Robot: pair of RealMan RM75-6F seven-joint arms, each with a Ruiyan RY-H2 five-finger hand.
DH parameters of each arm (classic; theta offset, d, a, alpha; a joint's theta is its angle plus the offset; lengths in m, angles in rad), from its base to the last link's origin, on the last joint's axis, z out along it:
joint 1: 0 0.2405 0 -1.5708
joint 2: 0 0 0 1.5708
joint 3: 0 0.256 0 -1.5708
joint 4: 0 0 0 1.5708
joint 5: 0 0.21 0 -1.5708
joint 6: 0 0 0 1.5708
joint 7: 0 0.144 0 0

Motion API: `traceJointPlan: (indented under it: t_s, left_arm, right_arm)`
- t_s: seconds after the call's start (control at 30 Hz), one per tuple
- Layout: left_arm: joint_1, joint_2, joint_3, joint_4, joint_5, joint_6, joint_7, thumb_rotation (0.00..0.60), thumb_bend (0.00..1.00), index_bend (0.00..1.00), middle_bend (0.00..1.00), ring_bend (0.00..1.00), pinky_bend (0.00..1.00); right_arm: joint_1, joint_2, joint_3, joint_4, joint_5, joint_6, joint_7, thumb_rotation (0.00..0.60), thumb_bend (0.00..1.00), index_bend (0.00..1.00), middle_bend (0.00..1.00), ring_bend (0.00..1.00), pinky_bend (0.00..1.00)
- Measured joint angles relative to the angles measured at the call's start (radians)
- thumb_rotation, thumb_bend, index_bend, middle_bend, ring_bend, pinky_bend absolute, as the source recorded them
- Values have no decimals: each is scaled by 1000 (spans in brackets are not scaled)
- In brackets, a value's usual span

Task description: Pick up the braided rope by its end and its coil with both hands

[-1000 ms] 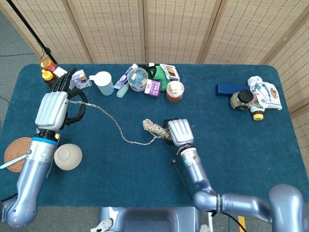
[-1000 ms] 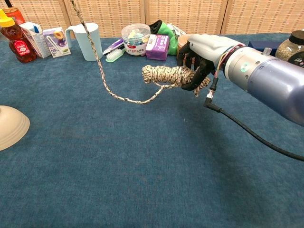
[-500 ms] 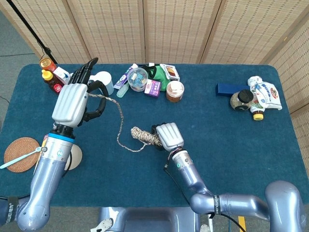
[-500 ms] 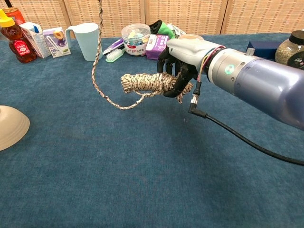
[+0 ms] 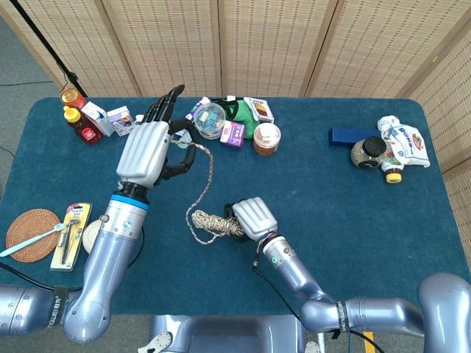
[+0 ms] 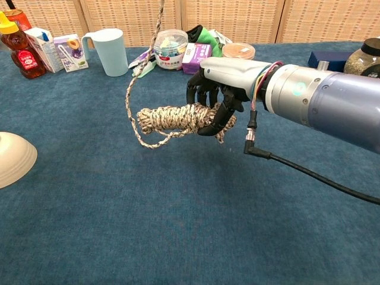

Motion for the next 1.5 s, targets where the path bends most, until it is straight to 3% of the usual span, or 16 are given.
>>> traceJointPlan:
  t_s: [0.4, 0.97, 1.27, 1.5]
  left_arm:
    - [-128, -57, -81, 41, -120, 101, 65, 600, 449, 554, 0, 0, 70]
    - [-146, -113, -67, 167, -102, 79, 14, 600, 448, 554, 0, 0, 70]
    - [-172, -123, -87, 198, -101, 100, 37, 600, 448, 554, 0, 0, 70]
    - [-170, -144, -73, 218, -94, 98, 25, 600, 448, 554, 0, 0, 70]
  right_arm:
    - [12, 46, -40, -45, -57, -71, 67, 600, 550, 589, 531, 471, 727]
    - [12, 159, -71, -108, -228, -218, 293, 600, 551, 597, 535, 473, 727]
    - [18, 174, -90, -90, -268, -249, 351, 600, 551, 600, 537, 474, 727]
    - [16, 204, -82, -134, -321, -283, 455, 600, 551, 602, 538, 474, 727]
